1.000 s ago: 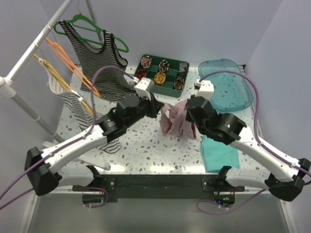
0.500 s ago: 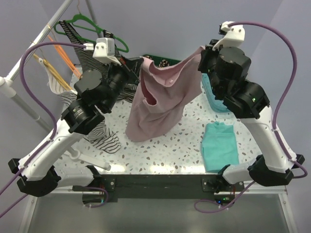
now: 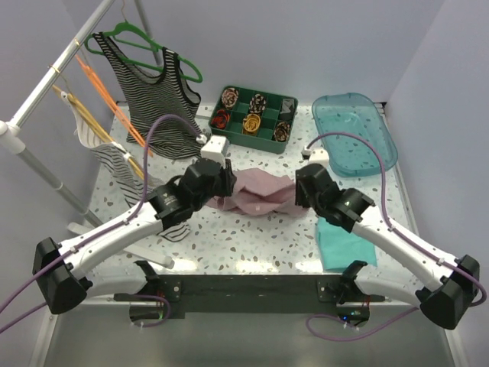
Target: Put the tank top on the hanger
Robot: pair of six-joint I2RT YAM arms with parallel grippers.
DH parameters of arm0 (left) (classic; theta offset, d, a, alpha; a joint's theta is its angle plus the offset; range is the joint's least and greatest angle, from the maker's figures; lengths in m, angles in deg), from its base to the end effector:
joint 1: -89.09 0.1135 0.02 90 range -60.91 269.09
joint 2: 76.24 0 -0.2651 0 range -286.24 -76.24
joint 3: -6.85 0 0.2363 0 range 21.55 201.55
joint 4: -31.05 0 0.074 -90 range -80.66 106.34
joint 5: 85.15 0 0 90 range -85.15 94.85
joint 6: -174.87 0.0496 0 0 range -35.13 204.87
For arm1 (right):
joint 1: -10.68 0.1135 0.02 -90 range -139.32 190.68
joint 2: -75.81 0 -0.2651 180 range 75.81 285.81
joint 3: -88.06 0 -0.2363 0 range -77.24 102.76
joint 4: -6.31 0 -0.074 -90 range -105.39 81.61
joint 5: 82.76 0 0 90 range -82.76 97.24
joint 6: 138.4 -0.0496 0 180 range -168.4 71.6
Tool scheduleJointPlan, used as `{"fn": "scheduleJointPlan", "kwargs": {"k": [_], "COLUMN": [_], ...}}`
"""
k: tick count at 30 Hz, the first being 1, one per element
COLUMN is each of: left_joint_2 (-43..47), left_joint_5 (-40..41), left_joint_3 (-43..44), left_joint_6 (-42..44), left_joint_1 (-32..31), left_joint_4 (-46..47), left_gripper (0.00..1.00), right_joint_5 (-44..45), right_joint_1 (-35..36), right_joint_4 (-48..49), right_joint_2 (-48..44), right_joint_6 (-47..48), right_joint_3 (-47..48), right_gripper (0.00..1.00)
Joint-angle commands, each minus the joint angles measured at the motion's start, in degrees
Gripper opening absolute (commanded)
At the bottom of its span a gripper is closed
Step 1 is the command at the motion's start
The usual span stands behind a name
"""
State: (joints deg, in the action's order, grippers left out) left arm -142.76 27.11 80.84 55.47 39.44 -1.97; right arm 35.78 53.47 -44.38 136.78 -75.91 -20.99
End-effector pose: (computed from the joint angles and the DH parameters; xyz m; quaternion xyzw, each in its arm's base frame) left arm 0.1806 -0.1836 0.3357 0.0446 0.8352 -0.2070 0.5075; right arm 0.1726 0.1274 0.3096 -0.0152 0.8867 0.0495 0.4594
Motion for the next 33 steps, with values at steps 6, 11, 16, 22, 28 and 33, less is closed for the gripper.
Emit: {"fn": "scheduleJointPlan", "kwargs": {"k": [6, 11, 16, 22, 28, 33], "left_joint_2": [5.1, 4.1, 5.3, 3.7, 3.0, 5.3], "left_joint_5": [-5.7, -5.0, -3.5, 14.2, 24.5, 27.9], "left_joint_3": [-5.9, 2.3, 15.6, 34.7, 46.2, 48.6], "left_joint_6": [-2.9, 0.1, 4.4, 7.7, 13.6, 17.2], "left_joint_1": [-0.1, -0.1, -0.1, -0.1, -0.1, -0.1], "left_joint_4": [5.7, 4.2, -0.3, -6.6, -6.4, -4.5], "left_gripper": [0.80, 0.80, 0.81, 0.84, 0.85, 0.85], "right_joint_5": [-6.6, -12.4, -19.2, -36.0, -43.3, -40.7], "right_joint_1": [0.0, 0.0, 0.1, 0.0, 6.6, 11.4], "right_joint_4": [3.5, 8.1, 17.2, 35.6, 38.8, 38.3], "right_joint_2": [-6.3, -4.8, -0.3, 8.7, 28.1, 37.7], "right_joint_6": [-3.0, 1.0, 6.3, 5.8, 8.7, 12.8], "right_joint_3": [-1.2, 5.7, 12.7, 19.5, 37.9, 50.6], "right_gripper": [0.76, 0.82, 0.84, 0.80, 0.74, 0.73]}}
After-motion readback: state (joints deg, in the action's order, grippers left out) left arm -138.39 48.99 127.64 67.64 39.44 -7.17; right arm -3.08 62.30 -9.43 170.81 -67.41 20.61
